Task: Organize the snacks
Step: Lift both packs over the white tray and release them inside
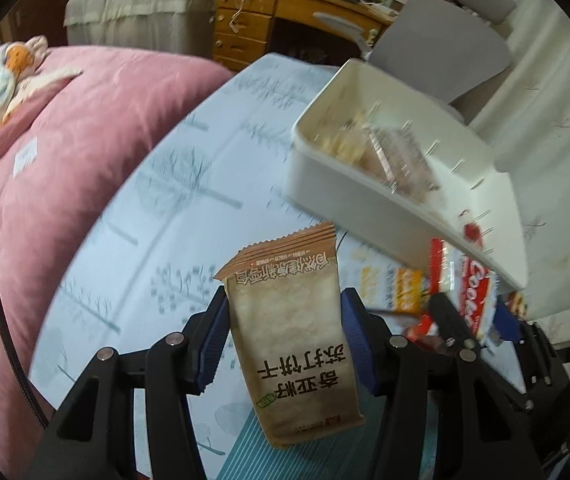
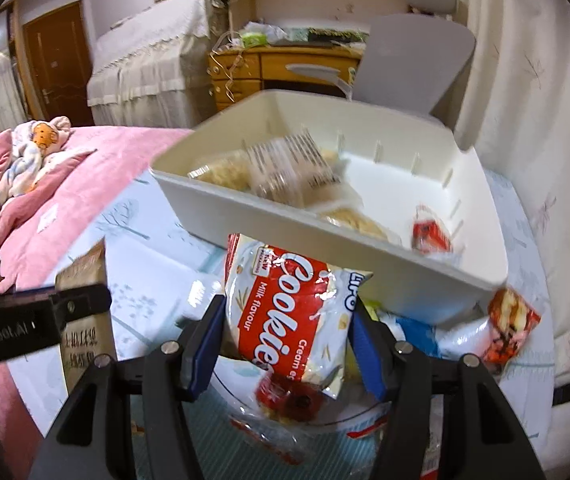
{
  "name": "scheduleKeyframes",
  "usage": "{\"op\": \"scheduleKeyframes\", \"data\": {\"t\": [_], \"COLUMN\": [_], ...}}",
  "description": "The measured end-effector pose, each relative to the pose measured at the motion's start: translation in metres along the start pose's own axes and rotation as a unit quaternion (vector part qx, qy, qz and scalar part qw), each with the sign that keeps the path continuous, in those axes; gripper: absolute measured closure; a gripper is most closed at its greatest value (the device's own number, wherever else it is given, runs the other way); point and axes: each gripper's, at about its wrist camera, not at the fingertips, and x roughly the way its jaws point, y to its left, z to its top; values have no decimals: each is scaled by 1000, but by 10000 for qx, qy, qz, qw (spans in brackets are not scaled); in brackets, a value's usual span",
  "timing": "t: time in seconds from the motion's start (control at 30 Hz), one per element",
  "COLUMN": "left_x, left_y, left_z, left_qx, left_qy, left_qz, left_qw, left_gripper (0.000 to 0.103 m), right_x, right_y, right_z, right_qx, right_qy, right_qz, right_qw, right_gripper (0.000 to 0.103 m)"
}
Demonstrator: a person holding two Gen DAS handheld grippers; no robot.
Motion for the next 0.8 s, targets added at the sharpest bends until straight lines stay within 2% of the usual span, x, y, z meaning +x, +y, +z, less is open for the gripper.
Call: {"op": "scheduleKeyframes", "data": {"t": [0.1, 0.2, 0.3, 0.43, 0.8], "left_x": [-15, -24, -25, -21, -7], "left_y": [-7, -18, -26, -35, -84], "left_z": [19, 35, 56, 81, 125], "left_qx": [75, 237, 301, 243, 581], "left_qy": [-129, -240, -253, -268, -524], "left_qz": [-138, -101, -205, -158, -323], "left_qw": [9998, 9994, 9990, 9992, 9964], "left_gripper": [50, 50, 50, 50, 50], "right_x": [-9, -14, -18, -20, -11], "right_y": [0, -1, -6, -20, -73], "right_z": [10, 19, 27, 39, 51], "right_qx": [65, 87, 160, 300, 789], "right_qy": [-219, -407, -566, -779, -814], "right_qz": [153, 193, 210, 98, -204], "right_qw": [9996, 9989, 9981, 9965, 9933], "right_gripper": [44, 44, 44, 44, 43]}}
